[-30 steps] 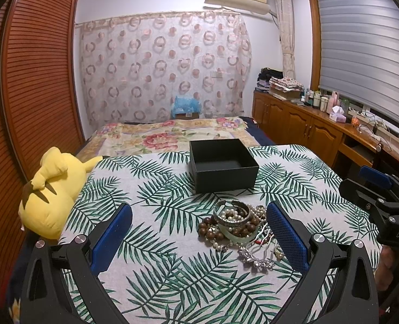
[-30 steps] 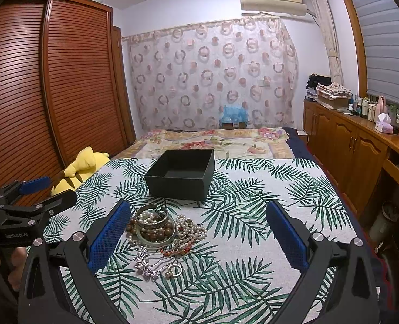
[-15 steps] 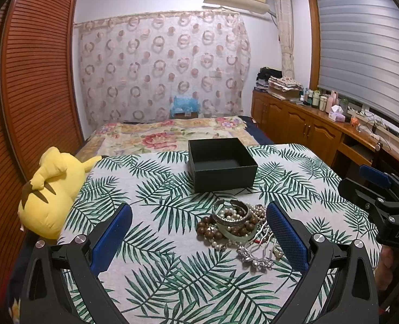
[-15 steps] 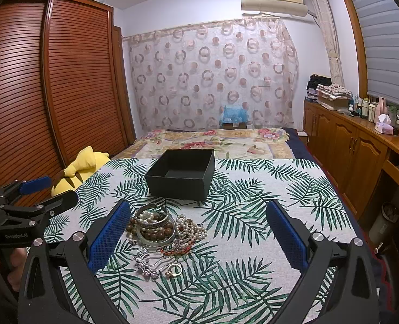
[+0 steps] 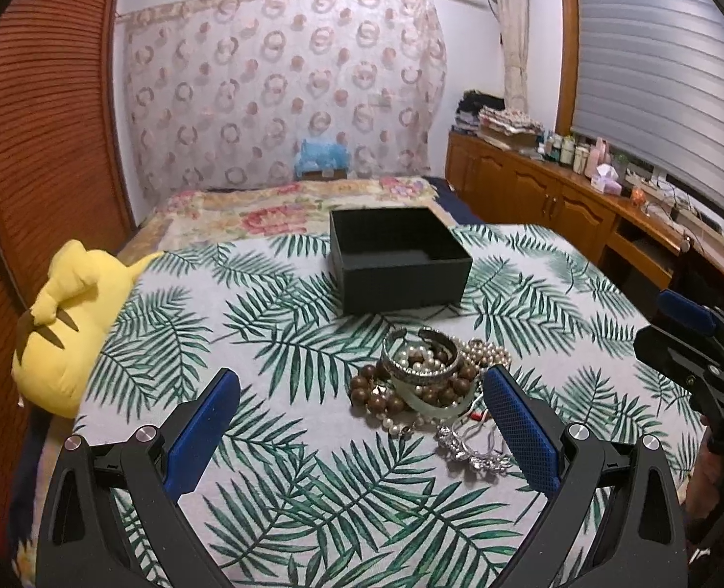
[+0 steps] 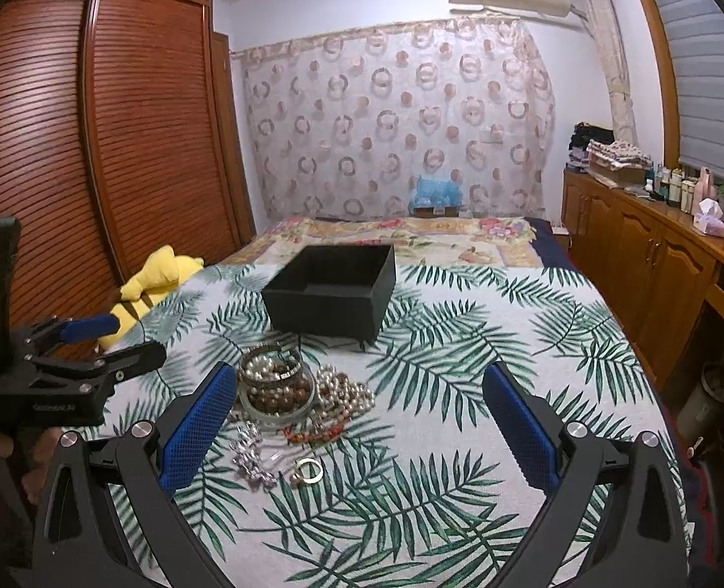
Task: Organize jewelry
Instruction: 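Lower the left gripper onto the silver bangle and close on it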
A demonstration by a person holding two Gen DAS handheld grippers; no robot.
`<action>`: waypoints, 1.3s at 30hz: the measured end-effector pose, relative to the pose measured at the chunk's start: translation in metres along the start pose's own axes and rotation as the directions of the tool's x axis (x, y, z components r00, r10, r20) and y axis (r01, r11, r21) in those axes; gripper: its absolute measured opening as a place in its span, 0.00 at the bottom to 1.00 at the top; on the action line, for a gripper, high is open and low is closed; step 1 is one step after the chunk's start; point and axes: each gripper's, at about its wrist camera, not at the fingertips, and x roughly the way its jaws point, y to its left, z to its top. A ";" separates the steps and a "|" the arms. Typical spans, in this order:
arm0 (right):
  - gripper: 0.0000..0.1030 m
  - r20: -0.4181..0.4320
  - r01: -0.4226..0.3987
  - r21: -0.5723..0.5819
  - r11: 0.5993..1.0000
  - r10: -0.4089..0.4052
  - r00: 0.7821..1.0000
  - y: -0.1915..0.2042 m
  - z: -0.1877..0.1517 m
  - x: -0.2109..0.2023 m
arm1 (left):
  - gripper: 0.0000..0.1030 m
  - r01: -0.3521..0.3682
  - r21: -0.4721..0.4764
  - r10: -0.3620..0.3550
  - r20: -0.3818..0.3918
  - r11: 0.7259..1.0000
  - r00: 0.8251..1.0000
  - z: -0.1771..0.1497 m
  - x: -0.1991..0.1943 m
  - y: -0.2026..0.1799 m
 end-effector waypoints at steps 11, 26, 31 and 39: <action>0.97 -0.084 -0.021 -0.037 0.999 0.018 0.996 -0.006 -0.025 0.029 | 0.93 0.069 0.052 -0.064 -0.082 0.996 0.995 0.000 0.032 -0.011; 0.96 -0.165 -0.042 -0.077 0.996 0.029 0.986 -0.005 -0.047 0.062 | 0.76 0.187 0.055 -0.174 -0.182 0.981 0.968 0.011 0.093 -0.025; 0.96 -0.166 -0.047 -0.076 0.996 0.034 0.985 -0.005 -0.049 0.064 | 0.67 0.176 0.082 -0.156 -0.209 0.981 0.965 0.010 0.107 -0.033; 0.96 -0.185 -0.061 -0.087 0.994 0.044 0.982 -0.003 -0.049 0.065 | 0.56 0.180 0.061 -0.167 -0.167 0.982 0.972 0.009 0.097 -0.025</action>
